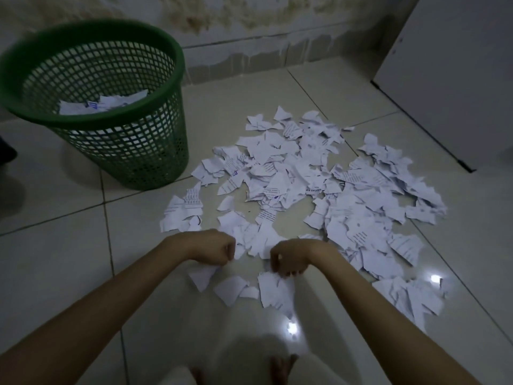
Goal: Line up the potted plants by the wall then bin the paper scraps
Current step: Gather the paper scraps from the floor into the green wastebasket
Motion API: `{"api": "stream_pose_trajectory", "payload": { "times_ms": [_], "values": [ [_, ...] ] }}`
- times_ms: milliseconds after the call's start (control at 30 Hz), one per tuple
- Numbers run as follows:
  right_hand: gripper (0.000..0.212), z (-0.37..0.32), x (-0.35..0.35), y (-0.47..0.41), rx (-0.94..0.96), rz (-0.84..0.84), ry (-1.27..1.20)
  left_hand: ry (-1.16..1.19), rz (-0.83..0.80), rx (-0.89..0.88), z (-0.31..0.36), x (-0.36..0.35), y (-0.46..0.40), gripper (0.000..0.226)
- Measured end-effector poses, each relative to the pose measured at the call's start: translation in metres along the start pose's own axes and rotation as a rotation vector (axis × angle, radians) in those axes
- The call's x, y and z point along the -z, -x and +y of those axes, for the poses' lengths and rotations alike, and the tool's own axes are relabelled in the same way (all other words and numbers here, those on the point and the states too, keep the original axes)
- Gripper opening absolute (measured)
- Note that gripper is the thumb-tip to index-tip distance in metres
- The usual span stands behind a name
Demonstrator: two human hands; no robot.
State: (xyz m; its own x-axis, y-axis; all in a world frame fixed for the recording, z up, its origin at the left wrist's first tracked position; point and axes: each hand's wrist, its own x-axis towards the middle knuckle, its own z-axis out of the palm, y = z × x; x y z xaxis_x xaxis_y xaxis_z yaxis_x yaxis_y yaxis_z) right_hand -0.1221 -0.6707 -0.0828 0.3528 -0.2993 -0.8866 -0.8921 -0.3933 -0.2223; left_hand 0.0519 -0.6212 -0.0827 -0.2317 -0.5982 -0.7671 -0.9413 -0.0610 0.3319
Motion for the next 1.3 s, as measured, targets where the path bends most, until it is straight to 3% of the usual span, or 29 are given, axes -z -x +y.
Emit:
{"api": "stream_pose_trajectory", "payload": {
  "times_ms": [100, 167, 233, 300, 400, 500, 567, 633, 667, 733, 800, 867, 1000, 1100, 1167, 1300],
  "values": [
    [0.030, 0.004, 0.007, 0.011, 0.034, 0.160, 0.099, 0.053, 0.109, -0.017, -0.008, 0.004, -0.002, 0.024],
    [0.031, 0.004, -0.002, 0.015, 0.056, 0.017, 0.043, 0.018, 0.005, -0.003, -0.011, 0.003, 0.000, 0.024],
    [0.033, -0.001, -0.016, 0.012, 0.038, -0.193, -0.011, -0.004, -0.227, 0.009, -0.010, -0.004, -0.002, 0.030],
    [0.037, -0.007, -0.027, 0.004, 0.041, -0.204, -0.020, 0.015, -0.301, -0.015, -0.008, -0.011, -0.007, 0.034],
    [0.035, -0.011, -0.020, 0.003, 0.097, -0.008, -0.091, 0.078, -0.029, -0.083, -0.010, -0.008, -0.009, 0.029],
    [0.029, -0.004, -0.004, 0.006, 0.164, 0.203, -0.162, 0.151, 0.432, -0.149, -0.022, -0.003, -0.010, 0.026],
    [0.029, 0.001, -0.005, -0.001, 0.141, 0.405, -0.201, 0.171, 0.836, -0.138, -0.035, -0.012, -0.017, 0.047],
    [0.037, 0.001, -0.019, -0.012, 0.028, 0.596, -0.067, 0.169, 1.109, 0.042, -0.049, -0.027, -0.025, 0.064],
    [0.040, -0.002, -0.029, -0.018, -0.007, 0.674, 0.019, 0.192, 1.121, 0.150, -0.054, -0.035, -0.028, 0.067],
    [0.042, -0.008, -0.048, -0.026, 0.045, 0.851, 0.088, 0.288, 0.929, 0.267, -0.060, -0.049, -0.032, 0.074],
    [0.046, -0.008, -0.060, -0.035, 0.144, 0.967, 0.030, 0.288, 0.770, 0.168, -0.061, -0.057, -0.034, 0.100],
    [0.053, -0.008, -0.065, -0.033, 0.192, 0.954, -0.118, 0.269, 0.780, 0.010, -0.058, -0.060, -0.032, 0.117],
    [0.088, 0.009, -0.090, -0.032, 0.089, 1.075, -0.138, 0.104, 0.932, -0.077, -0.061, -0.065, -0.029, 0.098],
    [0.109, 0.019, -0.119, -0.036, 0.037, 0.997, -0.001, -0.085, 0.837, -0.058, -0.075, -0.069, -0.025, 0.102],
    [0.114, 0.021, -0.127, -0.042, 0.015, 0.984, 0.048, -0.183, 0.734, -0.050, -0.079, -0.074, -0.025, 0.106],
    [0.109, 0.009, -0.112, -0.057, 0.128, 1.003, 0.023, -0.253, 0.689, -0.131, -0.062, -0.075, -0.033, 0.100]
  ]
}}
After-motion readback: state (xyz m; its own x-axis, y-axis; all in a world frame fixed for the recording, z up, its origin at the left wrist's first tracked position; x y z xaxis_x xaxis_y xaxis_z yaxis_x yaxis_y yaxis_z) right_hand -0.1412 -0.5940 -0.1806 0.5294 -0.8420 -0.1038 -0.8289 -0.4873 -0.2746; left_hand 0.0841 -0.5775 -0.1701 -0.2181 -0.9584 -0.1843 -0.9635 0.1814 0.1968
